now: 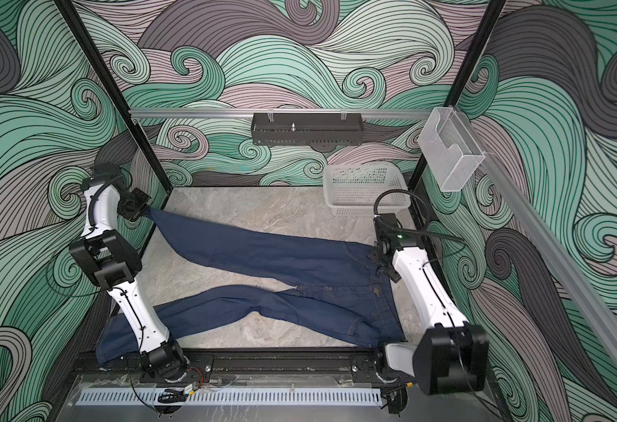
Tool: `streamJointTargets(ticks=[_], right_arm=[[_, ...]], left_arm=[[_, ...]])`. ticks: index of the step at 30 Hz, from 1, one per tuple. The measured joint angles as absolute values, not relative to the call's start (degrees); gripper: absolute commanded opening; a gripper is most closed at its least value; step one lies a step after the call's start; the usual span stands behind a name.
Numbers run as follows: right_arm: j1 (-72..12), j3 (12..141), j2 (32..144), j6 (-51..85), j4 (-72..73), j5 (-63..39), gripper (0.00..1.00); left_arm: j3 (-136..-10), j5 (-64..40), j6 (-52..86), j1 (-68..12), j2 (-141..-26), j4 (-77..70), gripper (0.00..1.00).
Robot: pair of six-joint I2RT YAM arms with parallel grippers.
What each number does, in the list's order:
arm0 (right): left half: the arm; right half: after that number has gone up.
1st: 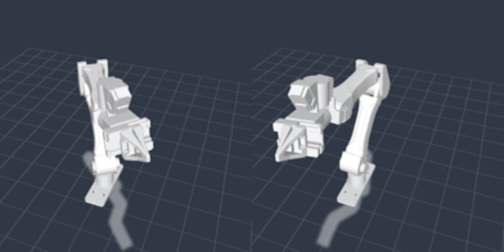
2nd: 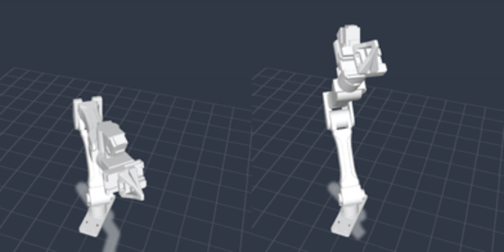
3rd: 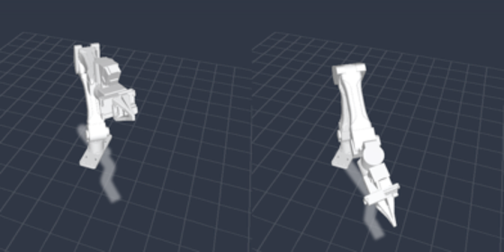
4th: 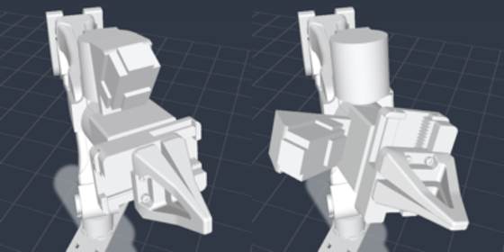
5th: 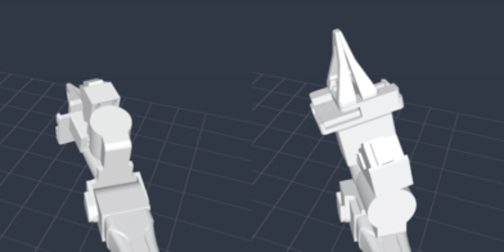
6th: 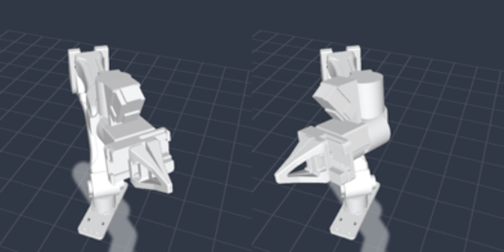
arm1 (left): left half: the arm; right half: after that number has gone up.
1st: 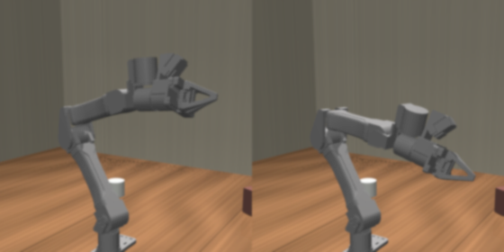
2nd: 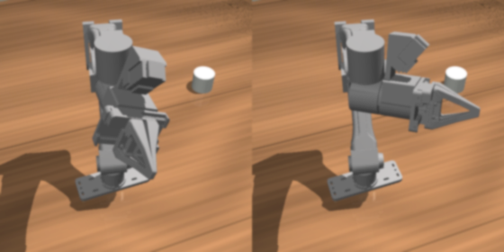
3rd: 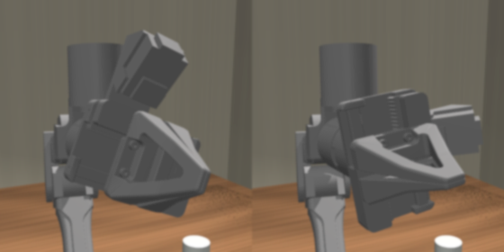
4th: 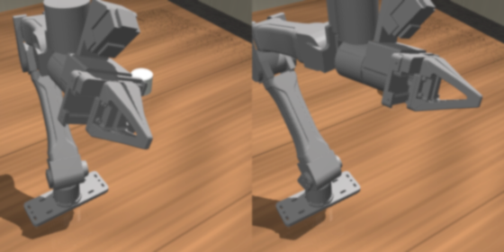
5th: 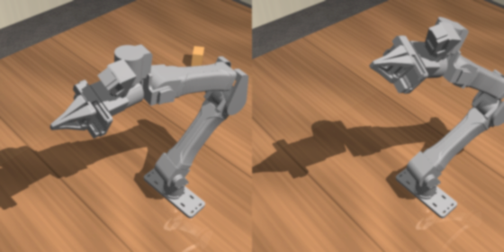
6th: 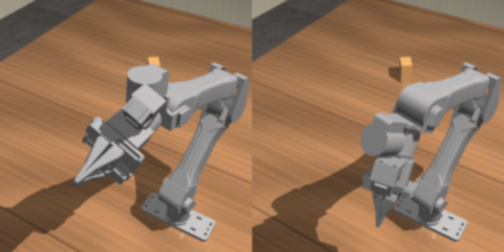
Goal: Fold and stack the trousers
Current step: Flatten out the trousers at the center of the table.
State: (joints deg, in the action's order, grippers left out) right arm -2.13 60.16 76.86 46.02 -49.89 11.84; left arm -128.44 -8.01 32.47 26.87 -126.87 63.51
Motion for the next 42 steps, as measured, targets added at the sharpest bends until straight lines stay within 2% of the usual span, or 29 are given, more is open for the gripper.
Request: streamJointTargets(ticks=[5,10,20,24,28,35,42], right_arm=[[2.76,61.34,88.77,40.27,-38.11,6.15,0.76],[4.82,67.64,102.45,35.62,-31.46,2.61,0.73],[6.00,73.58,112.25,31.81,-28.40,2.98,0.69],[6.55,75.99,114.06,31.48,-28.77,3.05,0.60],[6.79,78.32,115.61,31.44,-30.30,2.98,0.44],[7.14,80.03,116.81,31.29,-31.94,2.09,0.32],[7.42,79.90,116.71,31.20,-32.40,0.34,0.06]], left_arm=[[-128.44,-8.05,32.47,26.87,-126.87,63.48,0.00],[-128.44,-8.05,32.47,26.87,-126.87,63.48,0.00],[-128.44,-7.73,32.45,26.87,-126.87,63.51,0.00],[-128.44,-7.29,32.42,26.87,-126.87,63.51,0.00],[-128.44,-7.01,32.40,26.87,-126.87,63.51,0.00],[-128.44,-6.63,32.38,26.87,-126.87,63.51,0.00],[-128.44,-6.61,32.38,26.87,-126.87,63.51,0.00]])
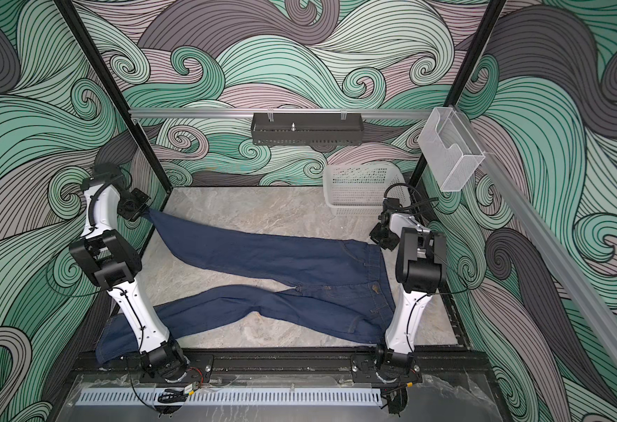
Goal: Fold and stack the trousers
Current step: Flatten out the trousers at the center of the table.
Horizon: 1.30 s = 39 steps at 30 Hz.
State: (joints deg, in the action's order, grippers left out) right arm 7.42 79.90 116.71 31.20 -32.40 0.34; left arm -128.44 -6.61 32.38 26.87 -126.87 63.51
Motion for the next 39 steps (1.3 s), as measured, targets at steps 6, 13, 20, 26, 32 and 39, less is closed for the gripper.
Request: streamJointTargets(ticks=[6,13,20,26,32,39], right_arm=[[7.35,78.65,115.37,31.48,-33.12,-1.69,0.00],[7.53,77.14,107.55,31.73,-34.68,-2.79,0.00],[9.28,77.12,98.78,32.47,-35.14,-3.68,0.00],[11.20,77.10,93.30,34.30,-36.03,-3.92,0.00],[14.70,74.74,82.56,36.45,-36.36,-4.32,0.00],[21.47,71.83,69.52,38.22,-37.12,-4.36,0.00]], left_arm=[[-128.44,-6.59,32.36,26.87,-126.87,63.51,0.00],[-128.44,-6.59,32.36,26.87,-126.85,63.48,0.00],[-128.42,-6.59,32.34,26.87,-126.85,63.48,0.00],[-125.67,-7.18,32.08,26.96,-123.70,63.11,0.00],[-117.03,-9.52,31.92,28.69,-111.20,60.53,0.00],[-103.37,-10.11,31.70,31.35,-92.90,54.54,0.00]])
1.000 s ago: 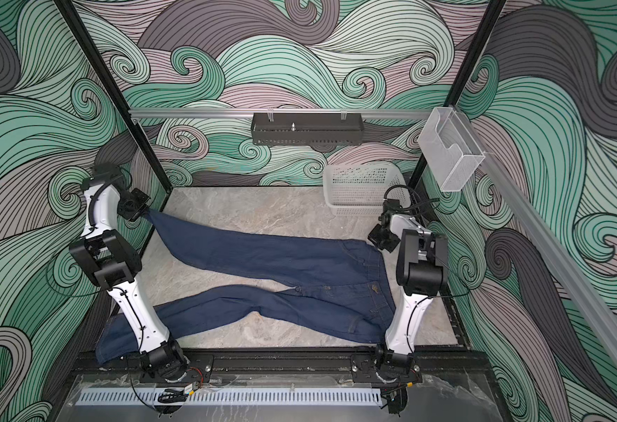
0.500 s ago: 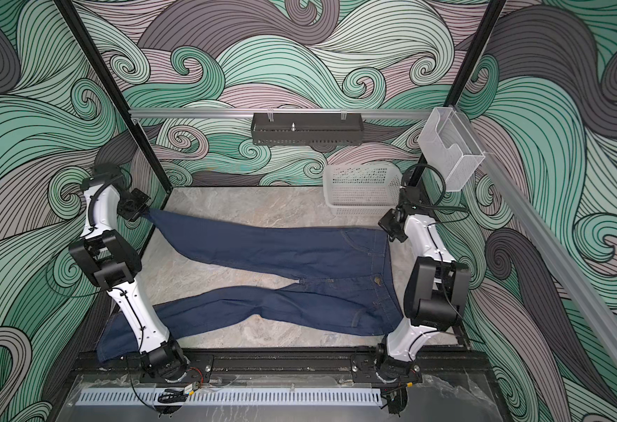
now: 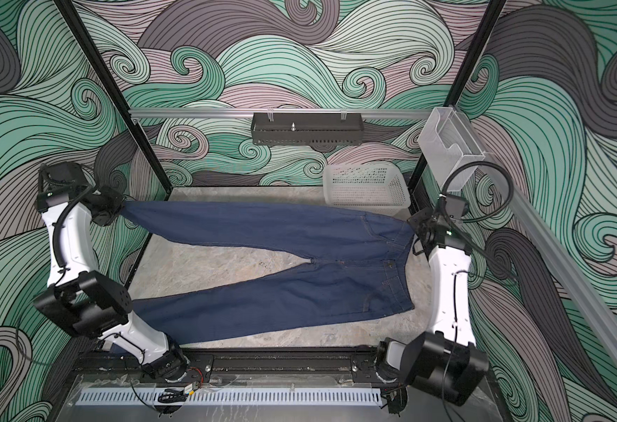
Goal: Fold and stack the trousers
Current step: Flatten out the trousers at the center of the table.
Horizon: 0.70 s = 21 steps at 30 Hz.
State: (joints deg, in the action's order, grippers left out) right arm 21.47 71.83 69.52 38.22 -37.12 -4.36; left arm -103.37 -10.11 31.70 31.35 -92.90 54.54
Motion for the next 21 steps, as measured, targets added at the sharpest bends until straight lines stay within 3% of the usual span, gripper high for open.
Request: streamJointTargets(ticks=[11,21], right_arm=[[25.93,72.20,76.82,38.46,-36.23,-4.93,0.00],[20.23,77.78,93.84,39.70,-30.98,-0.30,0.00]], left_arm=[[-103.48,-13.65,31.73,27.94,-102.13,52.95,0.00],[-119.61,-10.79,31.70,22.00,-119.52,53.69,0.00]])
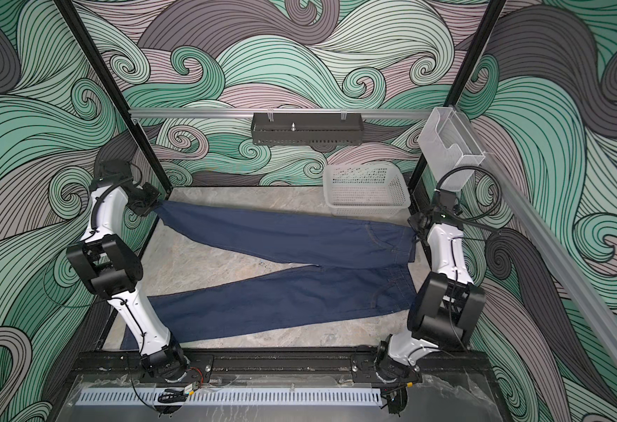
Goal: Fold and stack the trousers
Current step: Flatten out the trousers at the center of the table.
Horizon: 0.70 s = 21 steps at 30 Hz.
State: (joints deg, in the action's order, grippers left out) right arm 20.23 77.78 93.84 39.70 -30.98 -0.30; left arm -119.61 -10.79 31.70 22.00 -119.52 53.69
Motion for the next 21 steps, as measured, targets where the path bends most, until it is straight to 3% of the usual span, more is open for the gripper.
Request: streamJointTargets(ticks=[8,21], right_arm=[[15.53,90.06,110.24,40.80,-28.40,4.08,0.00],[14.37,93.01,117.05,41.50,-28.36,6.35,0.00]], left_arm=[[-139.96,-7.60,31.55,20.01,-134.32,56.97,0.00],[-142.17,-4.19,31.55,17.32,-139.55,57.45,0.00]])
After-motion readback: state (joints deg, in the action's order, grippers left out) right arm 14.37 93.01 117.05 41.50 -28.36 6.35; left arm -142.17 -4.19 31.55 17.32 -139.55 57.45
